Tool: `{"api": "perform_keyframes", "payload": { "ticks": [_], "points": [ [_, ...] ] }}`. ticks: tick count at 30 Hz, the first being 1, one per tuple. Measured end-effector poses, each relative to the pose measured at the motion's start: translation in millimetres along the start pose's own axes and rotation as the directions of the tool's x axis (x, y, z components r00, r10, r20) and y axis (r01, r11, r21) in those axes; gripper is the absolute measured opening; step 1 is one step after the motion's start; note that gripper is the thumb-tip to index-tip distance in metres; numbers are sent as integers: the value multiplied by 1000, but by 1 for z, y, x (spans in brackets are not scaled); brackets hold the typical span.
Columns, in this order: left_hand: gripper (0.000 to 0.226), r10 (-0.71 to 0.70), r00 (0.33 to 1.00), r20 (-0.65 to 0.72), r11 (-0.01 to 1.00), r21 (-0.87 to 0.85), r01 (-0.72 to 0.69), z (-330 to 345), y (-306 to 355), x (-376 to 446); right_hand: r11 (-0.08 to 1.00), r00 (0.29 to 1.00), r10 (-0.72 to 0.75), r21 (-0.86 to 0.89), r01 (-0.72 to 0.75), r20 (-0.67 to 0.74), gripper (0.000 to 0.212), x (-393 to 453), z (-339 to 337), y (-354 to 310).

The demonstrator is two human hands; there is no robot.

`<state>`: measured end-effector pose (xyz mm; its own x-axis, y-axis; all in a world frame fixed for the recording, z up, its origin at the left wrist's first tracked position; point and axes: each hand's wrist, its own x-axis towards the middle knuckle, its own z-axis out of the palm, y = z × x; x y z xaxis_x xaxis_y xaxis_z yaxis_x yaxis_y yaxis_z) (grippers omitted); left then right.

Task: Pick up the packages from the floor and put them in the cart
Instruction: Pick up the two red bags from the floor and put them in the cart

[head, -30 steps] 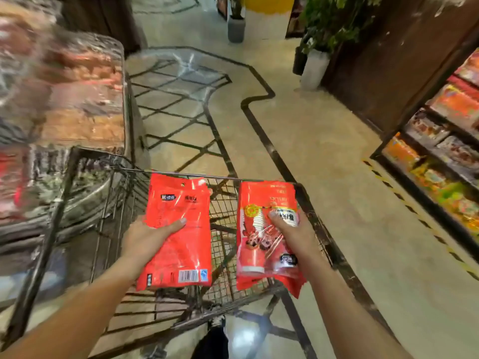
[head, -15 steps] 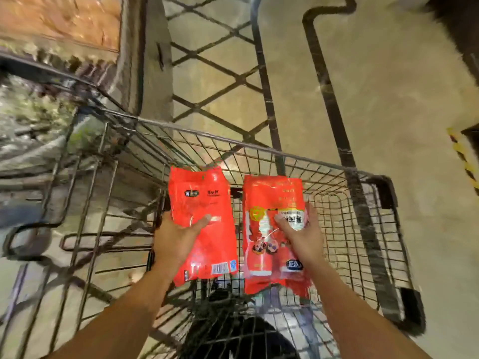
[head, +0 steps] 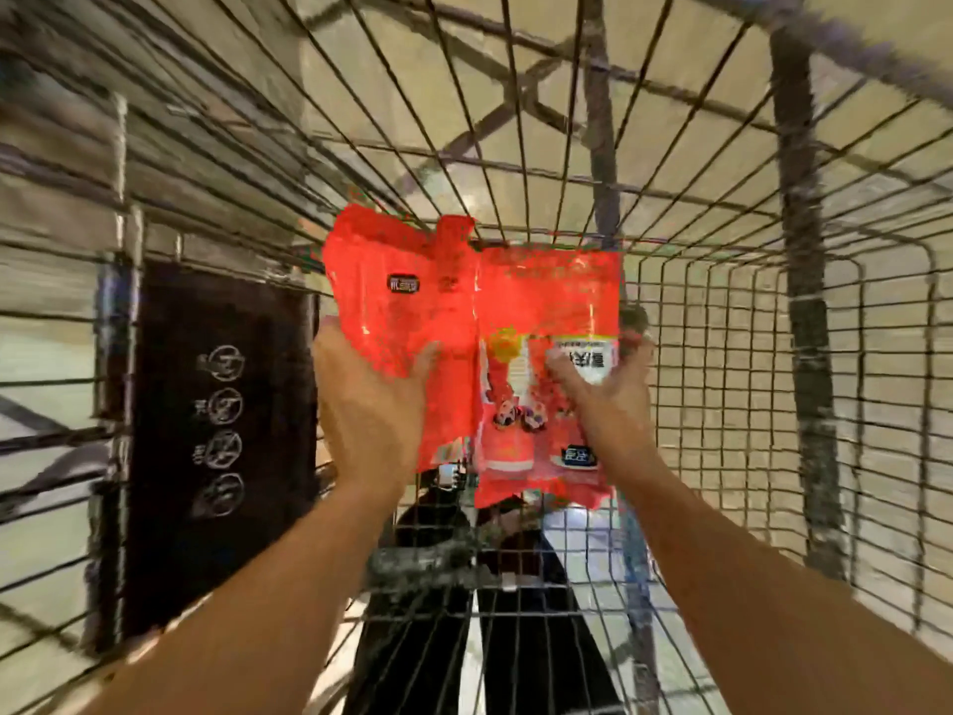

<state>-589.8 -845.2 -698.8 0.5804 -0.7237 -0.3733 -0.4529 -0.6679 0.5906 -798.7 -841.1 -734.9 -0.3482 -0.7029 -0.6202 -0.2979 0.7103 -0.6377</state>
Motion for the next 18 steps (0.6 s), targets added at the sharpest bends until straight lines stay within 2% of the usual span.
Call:
{"api": "perform_keyframes", "payload": {
  "ticks": [1,4,7,9,11,15,18],
  "points": [
    [76,19,1000,-10,999,33,-19,0,0,-2,1000,1000,-5,-4,5,-3,81,0,2,3],
    [78,40,999,-32,990,133,-35,-1,6,-6,997,1000,-2,-75,0,-31,86,-4,5,1],
    [91,-11,1000,4,980,200,10,-2,19,-5,980,1000,-17,-198,17,2,85,0,2,-5],
    [95,-60,998,37,979,195,51,-7,26,-7,956,999,-42,-291,40,0,102,2,-5,-15],
    [95,-46,998,52,978,204,35,-16,37,-15,928,997,-74,-366,66,-8,117,-5,-14,-33],
    [100,139,976,169,927,325,-188,-53,63,-37,880,970,-241,-413,235,37,102,-37,-40,-81],
    [88,324,913,246,819,411,-401,-102,77,-41,760,907,-351,-496,420,231,106,-58,-62,-124]
  ]
}}
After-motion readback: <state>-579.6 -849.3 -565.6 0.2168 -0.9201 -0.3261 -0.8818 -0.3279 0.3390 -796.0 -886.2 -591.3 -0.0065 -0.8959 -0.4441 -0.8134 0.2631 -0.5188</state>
